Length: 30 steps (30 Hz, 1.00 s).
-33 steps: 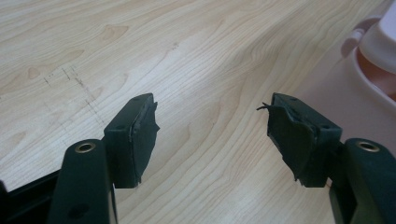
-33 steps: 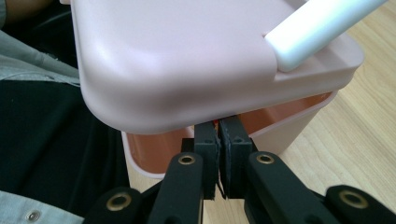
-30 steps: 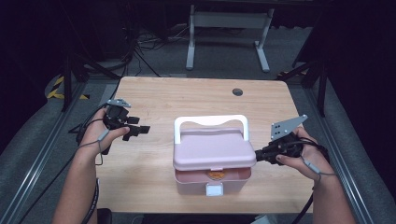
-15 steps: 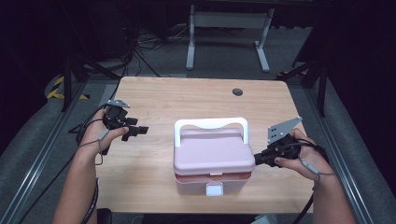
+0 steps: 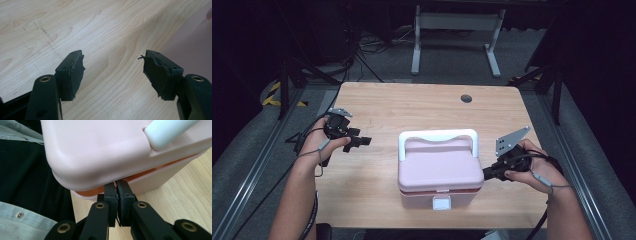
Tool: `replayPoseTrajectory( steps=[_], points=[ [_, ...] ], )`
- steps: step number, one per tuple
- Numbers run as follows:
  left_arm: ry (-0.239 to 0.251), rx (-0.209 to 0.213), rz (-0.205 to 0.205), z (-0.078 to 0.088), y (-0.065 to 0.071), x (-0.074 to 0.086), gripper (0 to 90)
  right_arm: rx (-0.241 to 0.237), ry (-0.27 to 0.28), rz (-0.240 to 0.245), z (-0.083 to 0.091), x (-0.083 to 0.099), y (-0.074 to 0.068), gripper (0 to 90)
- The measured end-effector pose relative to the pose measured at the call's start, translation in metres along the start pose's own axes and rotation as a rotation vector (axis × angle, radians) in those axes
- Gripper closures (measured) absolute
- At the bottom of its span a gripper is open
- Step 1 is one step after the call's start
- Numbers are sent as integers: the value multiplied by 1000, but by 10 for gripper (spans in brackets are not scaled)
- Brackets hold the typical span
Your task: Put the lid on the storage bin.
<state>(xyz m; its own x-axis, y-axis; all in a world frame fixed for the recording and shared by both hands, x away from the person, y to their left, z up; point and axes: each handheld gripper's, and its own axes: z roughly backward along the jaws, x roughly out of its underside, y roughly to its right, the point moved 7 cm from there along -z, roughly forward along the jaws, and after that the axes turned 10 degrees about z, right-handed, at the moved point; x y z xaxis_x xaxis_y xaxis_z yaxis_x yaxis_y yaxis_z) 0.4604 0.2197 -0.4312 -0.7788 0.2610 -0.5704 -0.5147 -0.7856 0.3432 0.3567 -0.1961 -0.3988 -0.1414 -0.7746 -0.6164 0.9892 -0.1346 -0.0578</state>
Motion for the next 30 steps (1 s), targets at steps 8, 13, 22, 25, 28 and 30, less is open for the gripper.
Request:
replayPoseTrajectory(
  steps=[8,13,22,25,28,30],
  points=[
    [-9,-2,-7,-1,-1,1,331,5,-24,-4,0,3,1,870],
    [-1,1,-3,0,-1,1,330,11,-9,-23,4,6,3,869],
    [13,-13,6,7,-3,8,329,69,93,-16,20,-3,12,755],
    [13,-23,13,11,-5,14,328,99,138,-25,23,-8,19,669],
    [15,-33,23,15,-8,18,327,146,189,-41,27,-12,30,568],
    [19,-39,33,17,-10,20,328,198,223,-43,30,-13,40,517]
  ],
)
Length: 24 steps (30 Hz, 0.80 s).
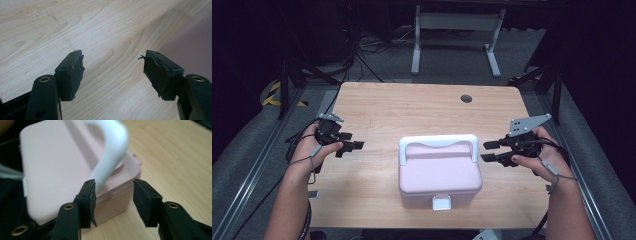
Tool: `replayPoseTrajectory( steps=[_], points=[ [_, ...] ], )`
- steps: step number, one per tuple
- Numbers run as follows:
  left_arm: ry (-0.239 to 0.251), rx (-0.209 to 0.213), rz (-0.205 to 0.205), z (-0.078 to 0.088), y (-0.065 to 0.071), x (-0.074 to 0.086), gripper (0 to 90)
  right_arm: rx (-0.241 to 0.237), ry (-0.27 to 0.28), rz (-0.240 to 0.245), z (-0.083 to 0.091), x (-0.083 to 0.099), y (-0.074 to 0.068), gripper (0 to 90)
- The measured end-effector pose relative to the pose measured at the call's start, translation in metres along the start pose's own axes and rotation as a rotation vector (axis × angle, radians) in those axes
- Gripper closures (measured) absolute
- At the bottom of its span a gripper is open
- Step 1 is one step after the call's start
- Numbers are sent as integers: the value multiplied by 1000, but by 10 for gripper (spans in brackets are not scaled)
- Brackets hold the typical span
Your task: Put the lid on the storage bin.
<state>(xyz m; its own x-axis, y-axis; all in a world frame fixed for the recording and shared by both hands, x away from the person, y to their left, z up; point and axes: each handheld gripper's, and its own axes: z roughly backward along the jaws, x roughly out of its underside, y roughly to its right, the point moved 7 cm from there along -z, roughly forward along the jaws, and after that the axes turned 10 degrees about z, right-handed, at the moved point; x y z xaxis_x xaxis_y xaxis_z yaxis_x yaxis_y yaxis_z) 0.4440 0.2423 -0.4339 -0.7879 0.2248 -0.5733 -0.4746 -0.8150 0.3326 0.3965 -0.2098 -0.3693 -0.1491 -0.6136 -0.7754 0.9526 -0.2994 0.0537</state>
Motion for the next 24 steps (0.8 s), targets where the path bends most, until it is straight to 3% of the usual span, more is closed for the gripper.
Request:
replayPoseTrajectory(
  steps=[3,4,5,13,18,22,24],
  points=[
    [5,-4,9,1,-2,2,328,36,24,-12,1,0,8,479],
    [8,-6,14,1,-3,3,328,67,33,-23,3,1,16,454],
    [8,-6,14,1,-3,3,328,67,33,-23,3,1,16,454],
    [20,-41,19,1,-10,3,327,201,37,-76,10,16,47,412],
    [15,-45,20,-1,-15,4,327,229,29,-105,11,27,60,394],
    [13,-45,24,-4,-18,4,327,280,-17,-132,7,42,73,345],
    [7,-46,28,-5,-20,5,326,310,-75,-159,4,53,80,342]
  ],
)
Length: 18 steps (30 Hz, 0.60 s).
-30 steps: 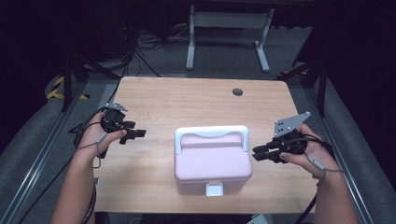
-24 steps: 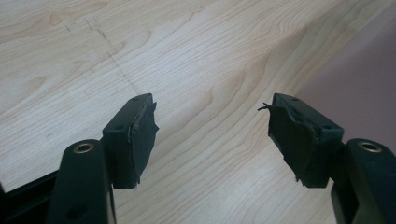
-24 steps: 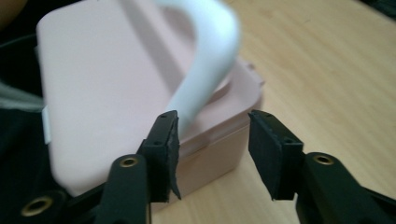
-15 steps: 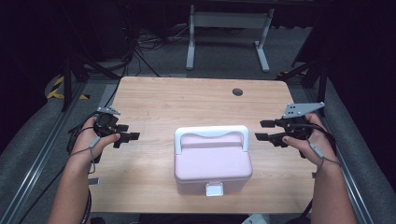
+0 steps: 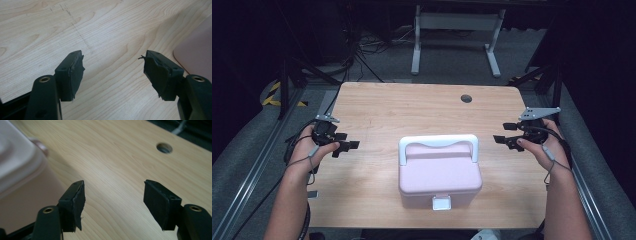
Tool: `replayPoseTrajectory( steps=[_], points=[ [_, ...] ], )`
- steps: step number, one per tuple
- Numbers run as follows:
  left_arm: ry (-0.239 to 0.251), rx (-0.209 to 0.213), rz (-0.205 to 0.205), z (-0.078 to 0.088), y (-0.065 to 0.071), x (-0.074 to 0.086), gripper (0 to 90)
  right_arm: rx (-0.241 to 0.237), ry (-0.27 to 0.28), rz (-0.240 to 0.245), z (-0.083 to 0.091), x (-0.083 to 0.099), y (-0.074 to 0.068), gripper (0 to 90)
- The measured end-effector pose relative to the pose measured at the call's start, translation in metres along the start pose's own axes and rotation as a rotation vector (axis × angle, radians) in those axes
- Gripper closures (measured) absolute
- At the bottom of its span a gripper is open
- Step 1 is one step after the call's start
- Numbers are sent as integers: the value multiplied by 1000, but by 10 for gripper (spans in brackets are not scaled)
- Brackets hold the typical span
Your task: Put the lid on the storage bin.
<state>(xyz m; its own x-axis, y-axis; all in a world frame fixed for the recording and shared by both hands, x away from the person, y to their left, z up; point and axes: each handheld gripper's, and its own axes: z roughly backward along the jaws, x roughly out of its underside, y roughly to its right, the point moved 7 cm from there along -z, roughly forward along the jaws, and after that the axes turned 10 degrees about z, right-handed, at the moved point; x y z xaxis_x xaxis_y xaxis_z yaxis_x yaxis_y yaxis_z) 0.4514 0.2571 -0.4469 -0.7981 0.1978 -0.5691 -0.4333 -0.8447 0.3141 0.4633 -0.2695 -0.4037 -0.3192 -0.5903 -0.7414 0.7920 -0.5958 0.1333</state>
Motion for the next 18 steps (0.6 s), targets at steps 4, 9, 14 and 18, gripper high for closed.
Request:
replayPoseTrajectory(
  steps=[4,9,14,18],
  points=[
    [-2,-7,6,-3,-4,0,325,4,-58,-26,-11,15,6,329],
    [-16,0,5,-6,-5,1,323,0,-97,-46,-21,25,10,313],
    [-27,2,15,-10,-8,3,323,0,-129,-70,-32,38,16,306],
    [-36,0,17,-13,-10,4,322,-3,-155,-99,-37,45,18,306]
  ],
)
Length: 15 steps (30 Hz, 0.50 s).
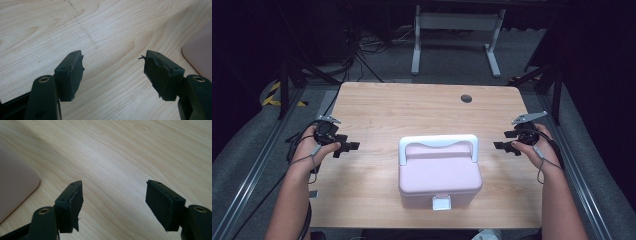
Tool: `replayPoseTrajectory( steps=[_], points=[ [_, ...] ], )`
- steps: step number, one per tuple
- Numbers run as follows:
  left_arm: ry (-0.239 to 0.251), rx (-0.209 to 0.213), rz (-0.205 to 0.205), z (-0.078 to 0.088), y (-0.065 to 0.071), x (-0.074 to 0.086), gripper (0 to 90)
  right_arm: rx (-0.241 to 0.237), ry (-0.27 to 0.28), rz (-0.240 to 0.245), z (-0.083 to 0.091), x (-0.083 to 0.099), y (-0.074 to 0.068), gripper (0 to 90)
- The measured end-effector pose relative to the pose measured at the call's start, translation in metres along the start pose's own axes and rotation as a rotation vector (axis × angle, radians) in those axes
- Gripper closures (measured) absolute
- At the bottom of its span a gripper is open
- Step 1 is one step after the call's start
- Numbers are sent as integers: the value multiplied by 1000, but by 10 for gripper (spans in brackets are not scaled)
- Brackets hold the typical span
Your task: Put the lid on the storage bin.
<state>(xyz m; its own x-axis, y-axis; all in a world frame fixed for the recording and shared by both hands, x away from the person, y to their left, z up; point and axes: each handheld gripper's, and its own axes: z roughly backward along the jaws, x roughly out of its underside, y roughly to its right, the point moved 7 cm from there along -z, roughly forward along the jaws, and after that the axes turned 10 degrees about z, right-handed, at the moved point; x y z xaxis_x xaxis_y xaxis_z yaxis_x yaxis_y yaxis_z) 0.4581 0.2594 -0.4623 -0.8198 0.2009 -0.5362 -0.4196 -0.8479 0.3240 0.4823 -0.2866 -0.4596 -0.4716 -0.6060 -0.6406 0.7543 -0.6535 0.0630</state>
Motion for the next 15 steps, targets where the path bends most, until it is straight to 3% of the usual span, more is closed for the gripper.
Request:
replayPoseTrajectory(
  steps=[10,15],
  points=[
    [-19,10,0,-7,1,1,320,11,-60,-46,-9,13,5,307],
    [-28,27,-12,-11,5,-1,322,-15,-77,-148,-11,19,5,354]
  ],
)
